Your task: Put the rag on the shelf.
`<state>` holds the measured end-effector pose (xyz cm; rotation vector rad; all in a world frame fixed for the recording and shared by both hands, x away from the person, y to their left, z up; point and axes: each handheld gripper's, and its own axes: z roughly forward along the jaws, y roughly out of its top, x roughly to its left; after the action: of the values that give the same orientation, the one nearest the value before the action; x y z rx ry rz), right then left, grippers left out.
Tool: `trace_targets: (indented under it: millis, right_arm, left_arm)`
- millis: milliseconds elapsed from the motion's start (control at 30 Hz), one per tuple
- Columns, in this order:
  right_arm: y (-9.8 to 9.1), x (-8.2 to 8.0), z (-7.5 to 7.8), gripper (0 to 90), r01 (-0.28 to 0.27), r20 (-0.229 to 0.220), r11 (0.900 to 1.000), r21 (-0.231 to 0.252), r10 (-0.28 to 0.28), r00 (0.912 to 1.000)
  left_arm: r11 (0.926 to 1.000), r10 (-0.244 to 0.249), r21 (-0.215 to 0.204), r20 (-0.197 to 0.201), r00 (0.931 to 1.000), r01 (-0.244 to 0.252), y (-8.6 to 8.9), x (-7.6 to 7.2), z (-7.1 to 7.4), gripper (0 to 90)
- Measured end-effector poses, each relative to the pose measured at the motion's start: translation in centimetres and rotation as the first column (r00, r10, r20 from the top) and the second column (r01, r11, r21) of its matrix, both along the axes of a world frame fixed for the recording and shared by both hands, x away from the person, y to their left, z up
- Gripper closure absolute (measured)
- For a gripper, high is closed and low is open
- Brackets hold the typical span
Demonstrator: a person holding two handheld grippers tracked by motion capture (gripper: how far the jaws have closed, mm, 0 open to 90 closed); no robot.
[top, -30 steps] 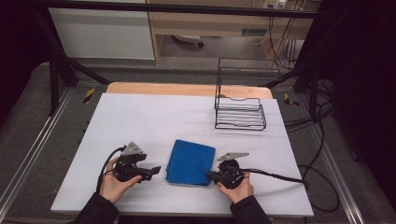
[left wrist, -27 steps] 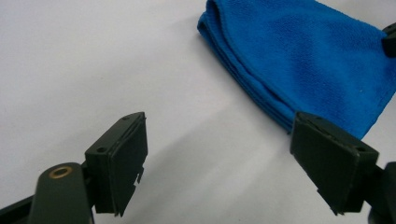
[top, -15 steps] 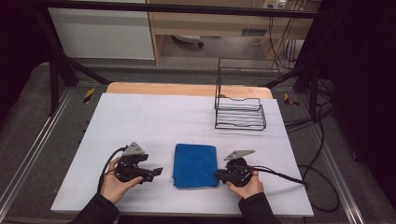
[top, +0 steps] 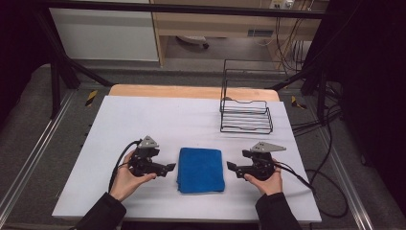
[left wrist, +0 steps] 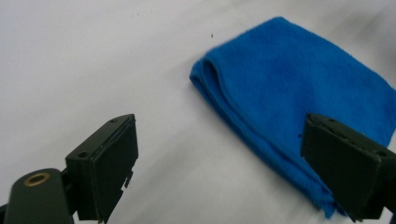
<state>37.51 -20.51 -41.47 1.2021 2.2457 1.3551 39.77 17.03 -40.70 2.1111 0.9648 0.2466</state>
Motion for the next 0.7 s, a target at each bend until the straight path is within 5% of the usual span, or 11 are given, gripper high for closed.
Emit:
trace_targets:
  millis: [233,433,567,700]
  right_arm:
    - [-1.2,0.7,-0.9,6.0,0.01,0.005,0.9999,0.001,-0.01,0.9999]
    - [-0.7,0.6,-1.4,6.3,0.0,-0.015,0.9999,-0.017,0.0,0.9999]
    - [-0.5,0.6,-1.6,8.5,-0.005,-0.023,0.9999,-0.012,0.004,0.9997]
    - [-0.5,0.6,-1.5,11.2,-0.009,-0.017,0.9999,-0.005,0.009,0.9998]
  left_arm:
    - [0.9989,0.032,0.034,0.042,0.9986,-0.033,-2.2,1.9,0.6,14.5]
    - [0.9972,0.073,0.014,0.001,0.9973,-0.073,-3.6,3.9,-0.5,21.2]
    - [0.9962,0.085,0.018,-0.016,0.9962,-0.085,-4.2,4.8,-1.6,35.0]
    - [0.9953,0.071,0.069,-0.049,0.9962,-0.068,-4.5,5.0,-2.6,49.5]
